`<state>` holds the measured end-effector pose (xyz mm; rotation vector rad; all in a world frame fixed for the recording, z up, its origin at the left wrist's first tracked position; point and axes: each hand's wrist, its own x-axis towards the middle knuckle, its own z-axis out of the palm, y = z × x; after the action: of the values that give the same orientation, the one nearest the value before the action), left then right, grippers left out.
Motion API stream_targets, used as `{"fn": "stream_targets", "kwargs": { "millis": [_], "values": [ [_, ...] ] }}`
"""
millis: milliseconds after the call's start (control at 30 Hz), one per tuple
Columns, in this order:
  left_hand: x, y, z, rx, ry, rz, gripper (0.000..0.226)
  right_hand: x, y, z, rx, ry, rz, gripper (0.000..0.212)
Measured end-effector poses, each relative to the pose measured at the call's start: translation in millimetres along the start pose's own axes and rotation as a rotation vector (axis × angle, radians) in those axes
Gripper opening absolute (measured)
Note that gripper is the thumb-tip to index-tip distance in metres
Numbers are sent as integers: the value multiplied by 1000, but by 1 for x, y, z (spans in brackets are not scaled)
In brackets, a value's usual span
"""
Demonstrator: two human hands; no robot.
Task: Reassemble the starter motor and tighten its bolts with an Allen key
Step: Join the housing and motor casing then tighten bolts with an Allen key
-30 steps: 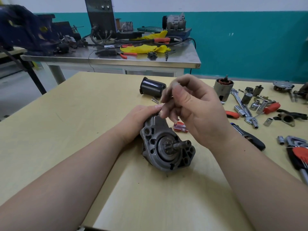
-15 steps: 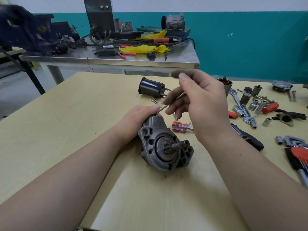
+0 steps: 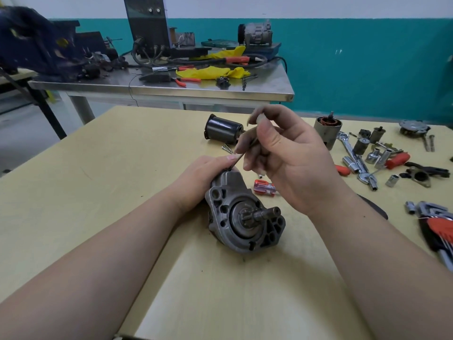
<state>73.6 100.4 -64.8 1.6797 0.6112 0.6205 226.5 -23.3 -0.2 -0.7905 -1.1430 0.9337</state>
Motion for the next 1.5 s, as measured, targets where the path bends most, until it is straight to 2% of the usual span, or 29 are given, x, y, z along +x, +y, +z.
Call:
{"fn": "stream_targets", "kwargs": {
  "millis": [267,400,467,567,667,733,833,900,1100,1167,1267,1333,1500],
  "values": [
    [-1,3,2,18,13,-3,47,-6,17,12,-305,223,-290,23],
    [-2,5,2,58,9,-24,76,-7,18,0,-658,265,-454,31],
    [-3,7,3,74,8,-35,86,-7,19,-3,-724,305,-503,32],
    [-4,9,5,69,23,-39,88,-9,21,1,-652,366,-460,32],
    [-5,10,6,71,37,-37,85,-11,19,4,-625,337,-427,33],
    [-6,11,6,75,35,-38,84,-11,12,1,-751,285,-465,34],
    [-6,10,5,87,42,-40,80,-13,-1,-5,-1123,210,-521,35],
    [-6,9,5,81,44,-51,77,-15,-11,-5,-1270,200,-527,34],
    [-7,11,8,75,152,-29,69,-13,-26,7,-1542,159,-276,37],
    [-6,11,10,87,194,-15,72,-8,-26,11,-1521,189,-182,34],
    [-6,10,13,113,251,23,82,-1,-23,18,-1346,266,-92,31],
    [-6,9,14,129,265,44,83,2,-20,20,-1262,294,-95,28],
    [-5,6,11,106,254,45,70,3,-10,5,-1088,259,-147,26]
  ]
}}
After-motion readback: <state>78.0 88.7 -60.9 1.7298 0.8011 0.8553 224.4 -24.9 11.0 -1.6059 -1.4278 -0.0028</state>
